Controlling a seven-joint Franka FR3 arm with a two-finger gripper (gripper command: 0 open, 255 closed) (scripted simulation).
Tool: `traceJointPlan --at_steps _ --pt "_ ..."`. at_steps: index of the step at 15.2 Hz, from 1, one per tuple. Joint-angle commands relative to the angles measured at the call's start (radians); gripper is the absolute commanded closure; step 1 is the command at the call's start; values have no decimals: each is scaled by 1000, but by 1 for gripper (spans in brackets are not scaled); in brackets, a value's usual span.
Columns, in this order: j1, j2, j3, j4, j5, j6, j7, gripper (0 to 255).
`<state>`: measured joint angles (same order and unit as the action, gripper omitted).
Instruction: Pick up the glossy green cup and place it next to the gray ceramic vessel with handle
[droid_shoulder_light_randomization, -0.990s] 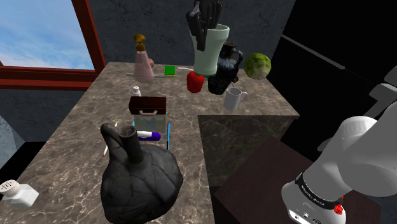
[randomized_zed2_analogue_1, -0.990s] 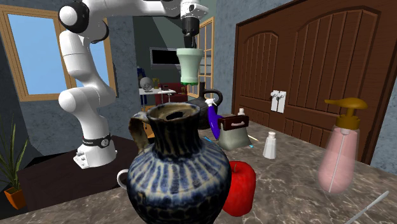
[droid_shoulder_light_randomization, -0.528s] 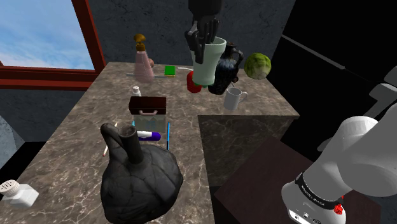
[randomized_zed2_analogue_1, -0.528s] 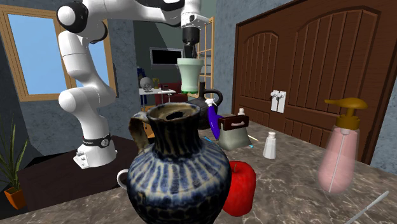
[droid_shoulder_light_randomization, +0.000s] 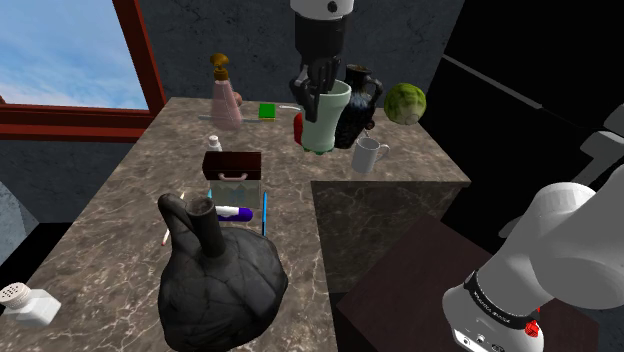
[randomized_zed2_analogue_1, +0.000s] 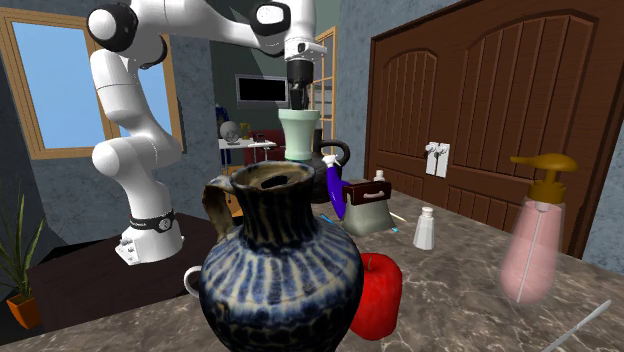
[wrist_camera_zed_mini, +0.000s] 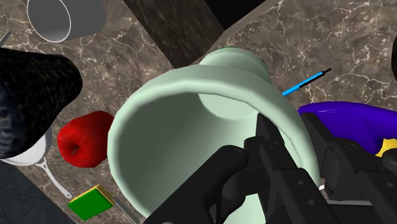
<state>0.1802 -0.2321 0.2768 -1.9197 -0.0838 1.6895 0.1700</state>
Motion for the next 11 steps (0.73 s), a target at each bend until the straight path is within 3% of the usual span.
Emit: traceJointPlan --at_steps 1,11 --pt "0 -2 0 -27 0 26 2 255" --pt "2 -1 2 -160 -2 159 18 255"
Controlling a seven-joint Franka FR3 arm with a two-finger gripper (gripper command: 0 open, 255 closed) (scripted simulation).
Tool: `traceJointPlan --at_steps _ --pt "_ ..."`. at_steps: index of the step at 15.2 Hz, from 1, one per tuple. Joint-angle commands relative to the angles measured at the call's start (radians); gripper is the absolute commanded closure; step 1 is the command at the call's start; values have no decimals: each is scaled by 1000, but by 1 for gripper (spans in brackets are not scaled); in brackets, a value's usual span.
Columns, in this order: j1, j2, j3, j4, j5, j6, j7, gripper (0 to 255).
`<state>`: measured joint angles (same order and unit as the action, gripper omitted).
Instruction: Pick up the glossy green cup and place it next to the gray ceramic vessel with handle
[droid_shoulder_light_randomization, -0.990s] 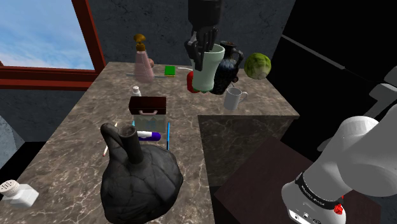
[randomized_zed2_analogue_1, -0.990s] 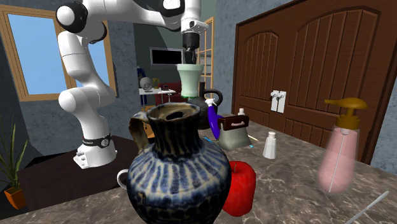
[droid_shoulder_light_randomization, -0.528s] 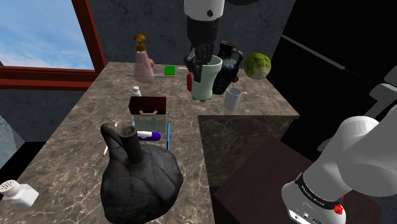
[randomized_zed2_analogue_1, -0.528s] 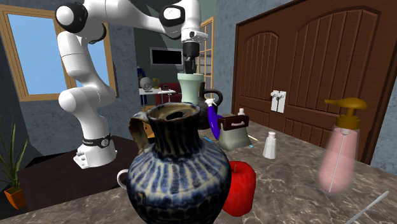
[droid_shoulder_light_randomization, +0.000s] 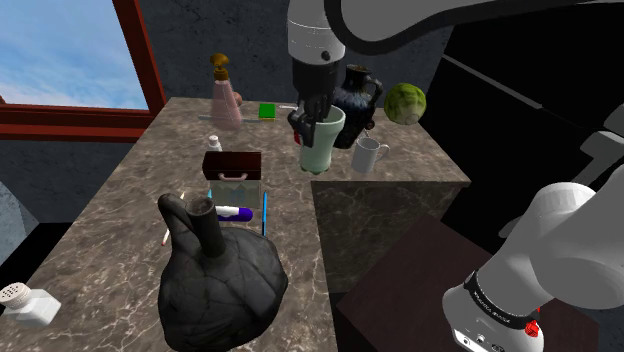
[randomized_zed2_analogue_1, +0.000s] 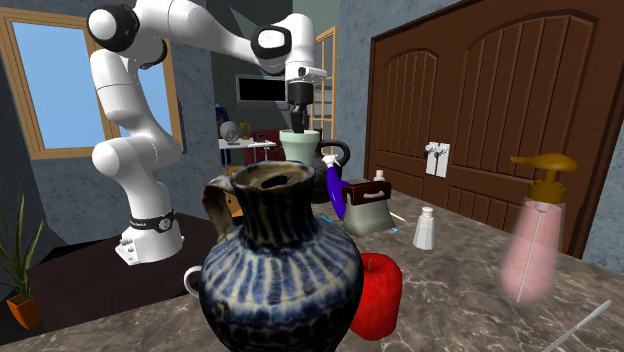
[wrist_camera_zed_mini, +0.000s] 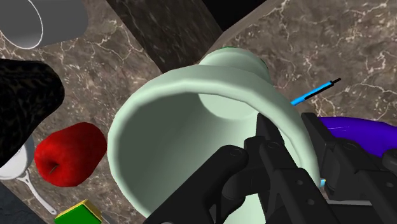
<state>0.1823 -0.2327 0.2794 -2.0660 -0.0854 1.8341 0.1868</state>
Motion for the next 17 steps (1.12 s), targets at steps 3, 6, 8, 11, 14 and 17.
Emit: traceJointPlan --at_steps 3,6,8,11,14,17 --pt "0 4 1 -49 -2 54 7 255" --pt "0 11 3 -83 -5 94 13 255" --pt "0 16 4 -105 -8 120 18 255" --pt "0 27 6 -135 -12 160 25 255" --pt "0 39 8 -164 -17 201 33 255" --pt "-1 53 10 -191 -23 241 42 255"
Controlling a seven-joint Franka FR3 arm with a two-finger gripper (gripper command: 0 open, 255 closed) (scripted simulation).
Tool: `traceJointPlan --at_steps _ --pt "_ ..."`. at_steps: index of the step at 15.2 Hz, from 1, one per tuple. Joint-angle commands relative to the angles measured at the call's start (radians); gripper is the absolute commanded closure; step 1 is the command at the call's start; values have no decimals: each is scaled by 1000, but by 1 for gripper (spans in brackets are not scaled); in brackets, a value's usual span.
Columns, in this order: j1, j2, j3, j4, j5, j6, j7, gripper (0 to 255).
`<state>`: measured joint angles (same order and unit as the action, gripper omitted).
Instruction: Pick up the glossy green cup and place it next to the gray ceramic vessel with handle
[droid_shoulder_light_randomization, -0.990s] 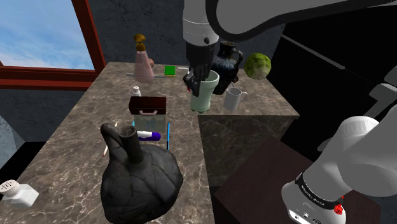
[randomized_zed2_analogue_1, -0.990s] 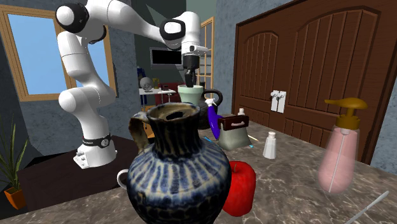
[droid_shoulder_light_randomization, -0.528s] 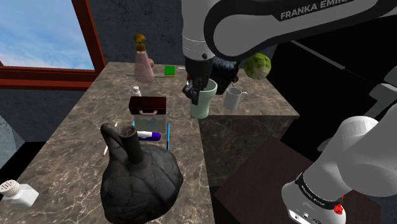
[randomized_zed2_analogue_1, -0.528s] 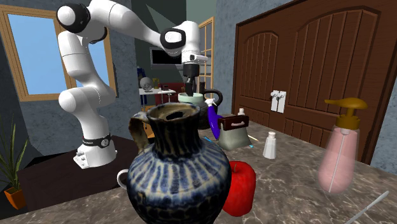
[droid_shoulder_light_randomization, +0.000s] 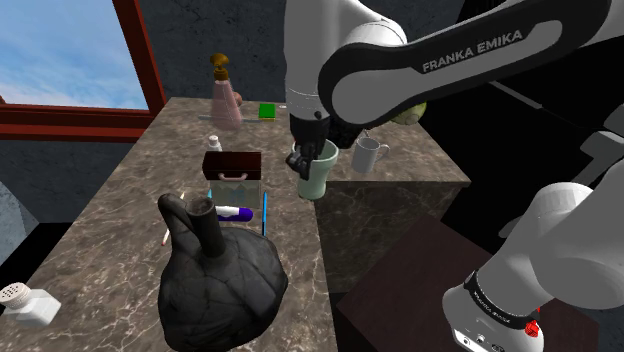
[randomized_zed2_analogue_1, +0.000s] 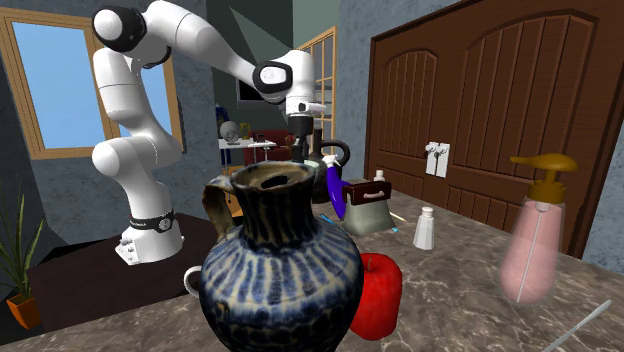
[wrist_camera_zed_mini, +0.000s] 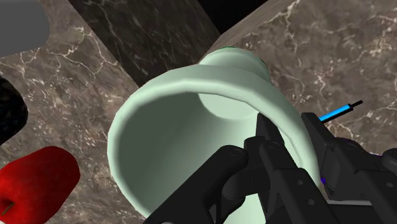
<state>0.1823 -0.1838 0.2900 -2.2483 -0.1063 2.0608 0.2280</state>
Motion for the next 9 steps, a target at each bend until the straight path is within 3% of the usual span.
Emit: traceJointPlan --at_steps 1,9 --pt "-2 10 0 -17 -5 28 4 255" --pt "-5 60 6 -79 -30 135 33 255"
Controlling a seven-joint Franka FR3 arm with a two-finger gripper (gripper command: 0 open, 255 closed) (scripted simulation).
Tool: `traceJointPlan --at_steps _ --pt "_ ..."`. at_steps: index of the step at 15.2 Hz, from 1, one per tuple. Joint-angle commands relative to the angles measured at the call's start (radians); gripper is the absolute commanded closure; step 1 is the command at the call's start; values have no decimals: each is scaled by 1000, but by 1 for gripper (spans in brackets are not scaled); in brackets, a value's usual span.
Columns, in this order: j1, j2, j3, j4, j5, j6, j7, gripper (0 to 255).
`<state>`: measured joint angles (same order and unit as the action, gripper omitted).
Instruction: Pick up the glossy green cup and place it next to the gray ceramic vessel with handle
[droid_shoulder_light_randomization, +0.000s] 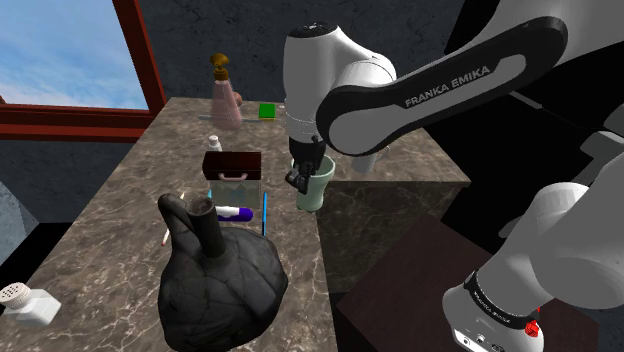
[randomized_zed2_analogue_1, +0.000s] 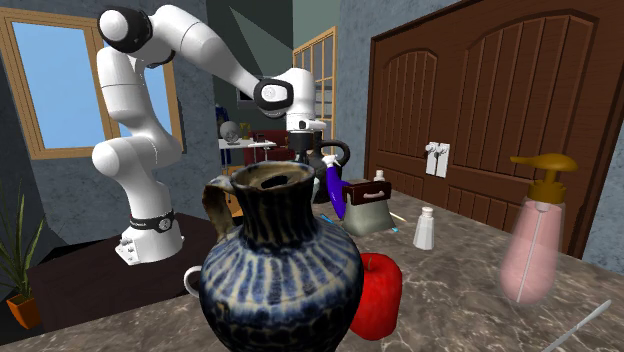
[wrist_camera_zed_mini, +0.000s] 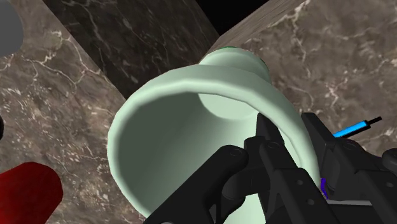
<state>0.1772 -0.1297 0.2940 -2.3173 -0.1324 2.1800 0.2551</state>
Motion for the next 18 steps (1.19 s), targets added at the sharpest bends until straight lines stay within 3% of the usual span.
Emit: traceJointPlan --at_steps 1,10,11,16,18 --pt "0 14 2 -16 -7 29 10 255" --pt "-1 24 3 -25 -13 48 16 255" --pt "-1 24 3 -25 -13 48 16 0" --pt "-1 24 3 -25 -13 48 16 0" --pt "5 -11 5 10 6 -20 3 0"
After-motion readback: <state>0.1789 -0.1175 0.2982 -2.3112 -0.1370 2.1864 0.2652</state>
